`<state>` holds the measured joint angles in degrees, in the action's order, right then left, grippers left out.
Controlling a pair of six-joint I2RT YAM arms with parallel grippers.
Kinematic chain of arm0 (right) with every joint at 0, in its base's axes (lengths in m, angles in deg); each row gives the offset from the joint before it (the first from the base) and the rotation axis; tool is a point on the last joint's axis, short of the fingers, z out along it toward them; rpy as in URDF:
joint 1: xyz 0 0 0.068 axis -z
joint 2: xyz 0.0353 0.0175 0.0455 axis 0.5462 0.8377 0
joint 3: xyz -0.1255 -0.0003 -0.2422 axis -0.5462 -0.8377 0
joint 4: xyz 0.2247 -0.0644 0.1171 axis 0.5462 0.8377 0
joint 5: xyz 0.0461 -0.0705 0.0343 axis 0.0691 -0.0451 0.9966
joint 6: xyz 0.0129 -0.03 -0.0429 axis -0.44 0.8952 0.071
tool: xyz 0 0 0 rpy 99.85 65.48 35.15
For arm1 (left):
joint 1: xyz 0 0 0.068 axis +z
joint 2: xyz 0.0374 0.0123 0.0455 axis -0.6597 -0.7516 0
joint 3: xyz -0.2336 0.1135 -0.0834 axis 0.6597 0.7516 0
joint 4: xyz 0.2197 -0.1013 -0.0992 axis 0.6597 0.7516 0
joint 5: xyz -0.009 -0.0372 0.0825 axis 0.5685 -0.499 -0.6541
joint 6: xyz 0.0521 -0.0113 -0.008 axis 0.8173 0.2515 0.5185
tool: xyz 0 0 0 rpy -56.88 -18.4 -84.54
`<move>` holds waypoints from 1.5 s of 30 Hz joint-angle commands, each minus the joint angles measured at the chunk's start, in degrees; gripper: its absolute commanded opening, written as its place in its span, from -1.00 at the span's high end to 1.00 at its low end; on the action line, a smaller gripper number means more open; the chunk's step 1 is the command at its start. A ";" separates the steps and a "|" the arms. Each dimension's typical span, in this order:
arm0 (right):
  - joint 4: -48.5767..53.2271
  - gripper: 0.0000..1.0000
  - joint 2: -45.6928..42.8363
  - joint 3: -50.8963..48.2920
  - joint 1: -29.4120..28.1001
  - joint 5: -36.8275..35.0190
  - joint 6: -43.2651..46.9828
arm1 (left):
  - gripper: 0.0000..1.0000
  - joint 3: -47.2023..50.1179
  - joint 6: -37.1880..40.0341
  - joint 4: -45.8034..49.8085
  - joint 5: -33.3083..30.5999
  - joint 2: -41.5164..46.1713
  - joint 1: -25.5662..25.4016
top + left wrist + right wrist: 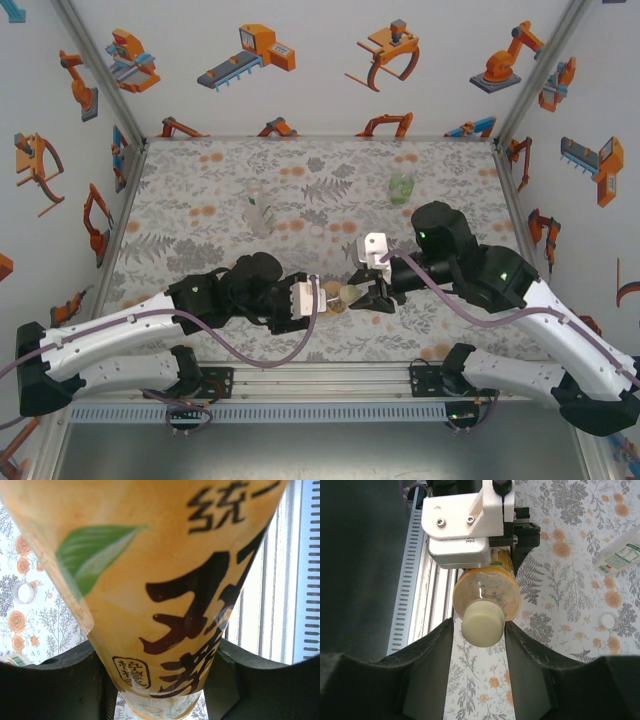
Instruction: Screw on the bottle caps
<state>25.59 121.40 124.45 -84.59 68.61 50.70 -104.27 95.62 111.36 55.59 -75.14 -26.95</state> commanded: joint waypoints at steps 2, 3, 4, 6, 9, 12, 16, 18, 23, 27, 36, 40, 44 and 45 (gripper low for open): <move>-2.41 0.15 -0.59 0.28 0.07 1.48 -0.14 | 1.00 -0.18 0.29 -0.51 1.41 0.36 -0.29; -2.65 0.16 -0.60 0.14 0.07 1.48 -0.25 | 1.00 -0.18 0.25 -0.51 1.42 0.27 -0.25; -2.79 0.18 -0.66 0.02 0.07 1.49 -0.41 | 1.00 -0.26 0.28 -0.51 1.41 0.15 -0.24; -2.98 0.22 -0.60 -0.24 0.07 1.53 -0.76 | 1.00 -0.36 0.36 -0.51 1.38 -0.07 -0.25; -3.41 0.39 -0.65 -0.58 0.07 1.53 -1.71 | 1.00 -0.53 0.44 -0.51 1.29 -0.18 -0.24; -3.44 0.58 -0.84 -0.94 0.07 0.44 -4.12 | 1.00 -0.53 0.45 -0.43 0.96 -0.18 -0.24; -7.32 0.92 -2.15 -3.29 -0.02 -4.51 -16.21 | 1.00 -0.29 0.14 -0.58 0.08 -0.04 -0.24; -11.30 1.00 -3.11 -5.66 -0.01 -10.97 -28.90 | 1.00 -0.12 -0.07 -0.86 -0.67 -0.11 -0.24; -14.94 1.00 -4.39 -10.69 -0.02 -23.61 -67.09 | 1.00 0.43 -0.28 -1.86 -3.44 -0.18 -0.26; -8.07 1.00 -3.08 -11.56 -0.02 -26.95 -92.61 | 1.00 0.78 -0.15 -2.75 -4.33 -0.22 -0.24; -5.70 1.00 -3.15 -10.39 -0.02 -28.36 -100.93 | 1.00 0.70 -0.33 -2.79 -4.21 -1.06 -0.24; -6.95 0.44 -4.64 -8.89 -0.02 -30.83 -91.97 | 1.00 0.61 -0.33 -2.76 -4.19 -1.08 -0.24; -9.60 0.24 -6.56 -8.29 -0.02 -31.68 -81.26 | 1.00 0.54 -0.15 -2.76 -3.95 -1.11 -0.26; -9.73 0.24 -6.89 -7.88 -0.05 -31.74 -78.25 | 1.00 0.46 -0.17 -2.71 -3.75 -1.15 -0.26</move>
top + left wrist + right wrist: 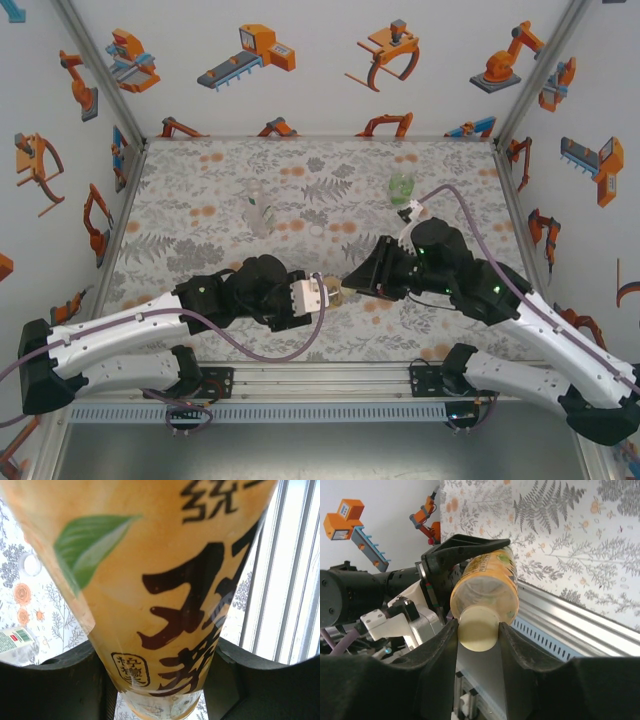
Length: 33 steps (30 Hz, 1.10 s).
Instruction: Screw on the bottle caps
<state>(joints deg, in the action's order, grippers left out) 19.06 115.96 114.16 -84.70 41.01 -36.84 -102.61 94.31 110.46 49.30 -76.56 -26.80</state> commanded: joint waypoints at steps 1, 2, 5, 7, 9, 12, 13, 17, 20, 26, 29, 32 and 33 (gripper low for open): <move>-3.30 0.23 -1.66 2.78 0.09 -4.05 12.66 | 1.00 -1.23 1.16 -1.82 2.83 0.32 -0.43; -3.43 0.22 -1.76 3.15 0.09 -3.69 15.92 | 1.00 -1.18 1.20 -1.81 3.11 0.38 -0.40; -3.37 0.18 -2.17 4.26 0.13 -1.37 27.78 | 1.00 -1.05 1.41 -1.99 4.63 0.58 -0.42; -3.23 0.15 -2.47 5.11 0.10 0.81 38.08 | 1.00 -0.89 1.59 -2.25 6.01 0.84 -0.40; -2.98 0.13 -2.79 5.87 0.09 3.25 46.32 | 1.00 -0.82 1.43 -2.35 6.99 1.04 -0.44; -2.55 0.12 -2.88 6.90 0.09 8.60 58.66 | 1.00 -0.79 0.95 -2.30 7.98 1.25 -0.39; -2.36 0.12 -2.72 7.10 0.09 11.01 62.86 | 1.00 -0.70 0.88 -2.25 8.28 1.33 -0.40; 0.13 0.12 -1.04 8.58 0.09 21.20 74.90 | 1.00 -0.68 0.61 -2.14 8.98 1.62 -0.40; 3.28 0.12 1.07 10.23 0.09 26.82 81.32 | 1.00 -0.79 0.52 -1.99 9.61 1.94 -0.40; 3.32 0.10 3.11 10.63 0.09 26.24 84.12 | 1.00 -0.39 0.16 -2.00 10.28 2.67 -0.39; 2.20 0.11 3.16 9.90 0.09 27.22 84.12 | 1.00 -0.37 -0.28 -2.04 10.53 2.85 -0.40; 1.65 0.14 3.08 9.41 0.09 27.77 84.07 | 1.00 -0.27 -0.51 -1.99 10.61 2.95 -0.39; 1.51 0.14 2.99 9.35 0.09 27.77 84.03 | 1.00 -0.22 -0.51 -2.08 10.61 2.93 -0.42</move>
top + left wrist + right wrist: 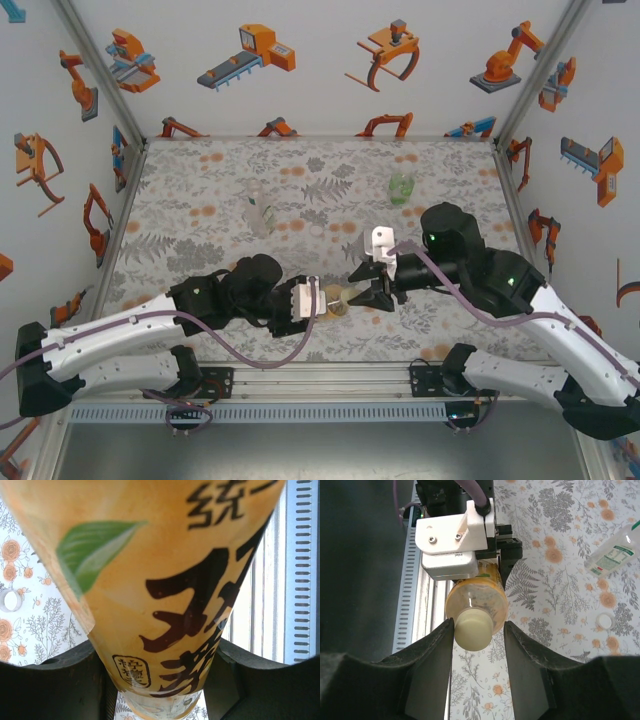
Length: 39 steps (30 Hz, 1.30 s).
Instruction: Screw on the bottle caps
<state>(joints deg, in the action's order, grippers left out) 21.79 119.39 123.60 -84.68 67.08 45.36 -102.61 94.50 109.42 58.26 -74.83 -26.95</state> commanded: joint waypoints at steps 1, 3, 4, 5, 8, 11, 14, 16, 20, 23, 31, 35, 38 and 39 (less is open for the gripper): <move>-1.10 0.14 -0.47 -0.08 0.07 1.74 1.83 | 1.00 -0.23 -0.73 -0.96 1.65 1.30 -0.24; -0.84 0.12 -0.47 -0.09 0.07 2.53 1.83 | 1.00 -0.30 -0.66 -1.03 1.41 1.23 -0.31; -0.77 0.10 -0.44 -0.09 0.07 3.10 1.82 | 1.00 -0.33 -0.53 -1.03 1.25 1.22 -0.24; -0.62 0.10 -0.35 -0.10 0.06 3.60 1.85 | 1.00 -0.27 -0.45 -1.03 1.19 1.16 -0.24; -0.41 0.10 -0.28 -0.36 0.07 4.51 1.75 | 1.00 -0.27 -0.37 -1.37 0.87 1.05 -0.29; -0.81 0.13 -0.32 -0.94 0.07 4.02 1.61 | 1.00 -0.17 -0.51 -1.85 0.81 0.89 -0.26; -1.25 0.16 -0.39 -1.27 0.07 2.61 1.34 | 1.00 -0.24 -0.56 -1.90 0.87 0.74 -0.26; -1.27 0.18 -0.36 -1.45 0.07 1.67 1.22 | 1.00 -0.18 -0.60 -1.90 1.02 0.76 -0.24; -1.72 0.26 -0.57 -1.70 0.07 1.00 0.80 | 1.00 0.05 -0.72 -1.80 0.99 1.09 -0.24; -2.50 0.31 -0.70 -2.22 0.09 0.78 0.09 | 1.00 0.09 -0.79 -1.79 0.99 1.23 -0.24; -9.94 0.84 -1.73 -5.26 0.07 -9.21 -15.85 | 1.00 0.08 -0.63 -1.77 -0.04 1.12 -0.24; -13.95 1.00 -3.30 -9.37 0.07 -20.01 -40.34 | 1.00 -0.60 -0.29 -2.16 -3.27 0.13 -0.24; -6.11 1.00 -3.21 -8.62 0.08 -29.01 -59.18 | 1.00 -1.39 0.24 -2.25 -4.90 -0.85 -0.24; -3.55 1.00 -2.99 -8.13 0.07 -30.38 -64.06 | 1.00 -1.53 0.29 -2.39 -5.26 -1.07 -0.29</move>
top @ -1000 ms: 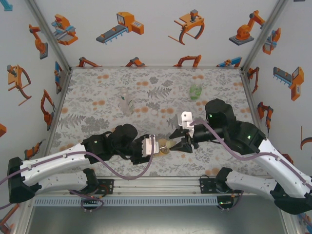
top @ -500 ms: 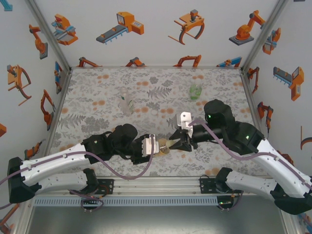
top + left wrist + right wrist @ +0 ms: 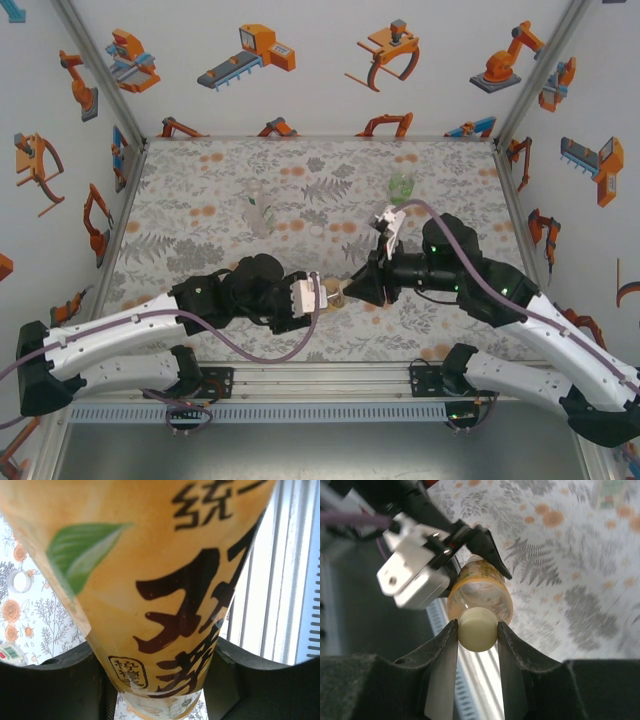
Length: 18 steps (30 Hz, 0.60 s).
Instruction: Screw on the bottle caps
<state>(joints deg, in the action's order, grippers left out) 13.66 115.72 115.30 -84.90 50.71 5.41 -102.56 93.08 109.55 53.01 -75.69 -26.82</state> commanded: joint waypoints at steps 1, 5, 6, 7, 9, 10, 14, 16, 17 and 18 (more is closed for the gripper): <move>7.26 1.00 0.93 0.49 0.29 -14.59 -29.99 | 1.00 -1.62 1.70 -2.72 -0.61 -0.47 -0.37; 7.99 1.00 0.64 -2.28 0.29 -10.77 -50.33 | 1.00 -1.58 1.61 -3.14 -2.92 -1.32 -0.38; 6.37 1.00 0.45 -3.51 0.29 -9.46 -53.62 | 1.00 -1.53 1.58 -3.16 -3.32 -1.60 -0.39; 4.87 1.00 0.41 -4.66 0.29 -8.32 -56.70 | 1.00 -1.54 1.50 -3.06 -3.71 -1.76 -0.37; 3.55 1.00 0.56 -5.44 0.29 -7.43 -58.99 | 1.00 -1.62 1.32 -2.82 -4.35 -2.25 -0.37; 3.89 1.00 0.83 -5.07 0.29 -7.61 -58.99 | 1.00 -1.58 1.20 -2.67 -4.56 -2.40 -0.42; 6.67 1.00 1.56 -2.75 0.29 -9.54 -57.27 | 1.00 -1.47 0.91 -2.57 -4.56 -2.40 -0.39; 6.79 1.00 1.58 -2.46 0.29 -10.14 -56.69 | 0.95 -1.37 0.83 -2.73 -4.73 -2.09 -0.38; 6.81 1.00 1.61 -2.33 0.28 -10.55 -56.23 | 0.86 -1.24 0.77 -2.78 -4.93 -2.06 -0.42; 7.00 1.00 1.63 -2.13 0.29 -11.07 -55.79 | 0.74 -1.19 0.80 -2.96 -5.08 -1.92 -0.38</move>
<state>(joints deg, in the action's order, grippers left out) 19.71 116.68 111.43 -84.57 40.98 -48.10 -102.56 93.37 112.15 47.68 -78.18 -26.84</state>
